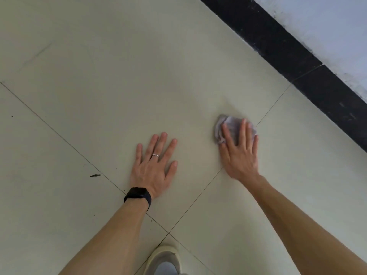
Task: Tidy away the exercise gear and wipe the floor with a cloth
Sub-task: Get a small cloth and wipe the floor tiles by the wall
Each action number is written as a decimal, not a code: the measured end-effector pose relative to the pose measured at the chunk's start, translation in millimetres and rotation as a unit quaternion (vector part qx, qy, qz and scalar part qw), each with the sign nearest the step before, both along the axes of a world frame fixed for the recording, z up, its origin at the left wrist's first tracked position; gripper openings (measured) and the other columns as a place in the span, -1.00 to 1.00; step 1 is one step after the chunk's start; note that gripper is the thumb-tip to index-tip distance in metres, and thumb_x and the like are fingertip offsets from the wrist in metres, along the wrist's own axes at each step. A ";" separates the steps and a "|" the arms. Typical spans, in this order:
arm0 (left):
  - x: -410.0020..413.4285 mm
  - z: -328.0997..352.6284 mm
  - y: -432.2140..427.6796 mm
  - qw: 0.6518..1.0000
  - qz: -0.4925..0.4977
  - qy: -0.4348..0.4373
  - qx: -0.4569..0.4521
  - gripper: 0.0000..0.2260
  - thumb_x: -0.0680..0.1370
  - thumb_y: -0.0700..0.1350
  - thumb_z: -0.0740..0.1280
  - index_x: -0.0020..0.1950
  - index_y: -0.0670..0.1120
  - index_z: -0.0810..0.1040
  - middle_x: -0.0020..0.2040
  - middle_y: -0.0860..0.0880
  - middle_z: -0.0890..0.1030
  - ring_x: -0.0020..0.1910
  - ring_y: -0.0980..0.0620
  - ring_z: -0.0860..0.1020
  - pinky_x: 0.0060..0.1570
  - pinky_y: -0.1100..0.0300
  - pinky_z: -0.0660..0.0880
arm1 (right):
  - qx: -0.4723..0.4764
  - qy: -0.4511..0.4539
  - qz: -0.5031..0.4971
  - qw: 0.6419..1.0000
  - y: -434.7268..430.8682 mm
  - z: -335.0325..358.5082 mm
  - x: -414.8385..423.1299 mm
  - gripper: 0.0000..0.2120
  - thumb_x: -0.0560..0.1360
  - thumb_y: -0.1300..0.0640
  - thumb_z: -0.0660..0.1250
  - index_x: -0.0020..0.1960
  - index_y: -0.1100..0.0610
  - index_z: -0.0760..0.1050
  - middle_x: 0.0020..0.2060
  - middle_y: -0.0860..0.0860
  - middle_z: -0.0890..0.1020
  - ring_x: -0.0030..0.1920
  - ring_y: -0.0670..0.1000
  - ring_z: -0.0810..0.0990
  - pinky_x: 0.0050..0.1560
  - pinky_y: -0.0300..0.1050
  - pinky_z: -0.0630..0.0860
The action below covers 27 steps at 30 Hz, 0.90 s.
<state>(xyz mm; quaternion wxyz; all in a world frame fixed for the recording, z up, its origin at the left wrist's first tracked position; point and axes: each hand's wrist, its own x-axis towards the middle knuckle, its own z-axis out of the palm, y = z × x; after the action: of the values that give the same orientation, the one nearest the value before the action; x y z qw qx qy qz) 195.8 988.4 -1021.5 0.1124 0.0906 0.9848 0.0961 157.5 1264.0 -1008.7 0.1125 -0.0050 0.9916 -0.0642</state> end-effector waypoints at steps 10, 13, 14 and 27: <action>-1.0 1.5 0.0 1.000 -0.001 -0.005 -0.006 -0.43 0.63 0.20 -0.03 0.63 0.15 -0.06 0.65 0.08 -0.10 0.62 0.04 -0.09 0.54 -0.17 -0.10 | -0.021 0.025 -0.172 0.985 -34.3 -2.4 18.7 -0.42 0.67 -0.10 -0.09 0.64 0.10 0.03 0.62 0.20 0.01 0.61 0.24 -0.06 0.51 0.41 0.00; -2.3 3.0 0.1 1.000 -0.005 -0.001 0.002 -0.42 0.62 0.20 -0.01 0.63 0.13 0.01 0.65 0.06 -0.06 0.62 0.02 -0.05 0.54 -0.19 -0.06 | -0.028 0.007 0.082 0.996 -55.4 1.2 87.9 -0.44 0.68 -0.11 -0.04 0.64 0.02 0.03 0.63 0.12 0.00 0.62 0.20 -0.04 0.54 0.33 0.02; -1.9 3.3 -0.3 1.000 -0.006 -0.001 0.005 -0.42 0.62 0.20 -0.01 0.63 0.13 0.01 0.65 0.07 -0.06 0.62 0.02 -0.04 0.54 -0.20 -0.06 | -0.037 -0.003 0.157 0.987 -44.1 2.2 90.1 -0.45 0.68 -0.11 -0.03 0.64 -0.01 0.05 0.63 0.09 0.02 0.62 0.18 -0.03 0.54 0.31 0.04; -2.0 1.2 1.2 1.000 -0.004 -0.002 -0.010 -0.41 0.61 0.19 -0.02 0.64 0.13 -0.01 0.65 0.06 -0.07 0.62 0.01 -0.04 0.54 -0.16 -0.13 | -0.021 0.004 -0.147 0.989 -14.3 -0.1 -51.8 -0.44 0.66 -0.14 -0.21 0.64 -0.06 -0.11 0.63 0.13 -0.10 0.62 0.16 -0.17 0.55 0.28 -0.21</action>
<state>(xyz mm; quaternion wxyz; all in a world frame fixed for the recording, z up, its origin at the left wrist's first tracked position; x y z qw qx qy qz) 193.8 989.6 -1020.3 0.1158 0.0932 0.9852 0.0859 105.7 1249.8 -1008.8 0.0976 0.1384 0.9804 -0.1003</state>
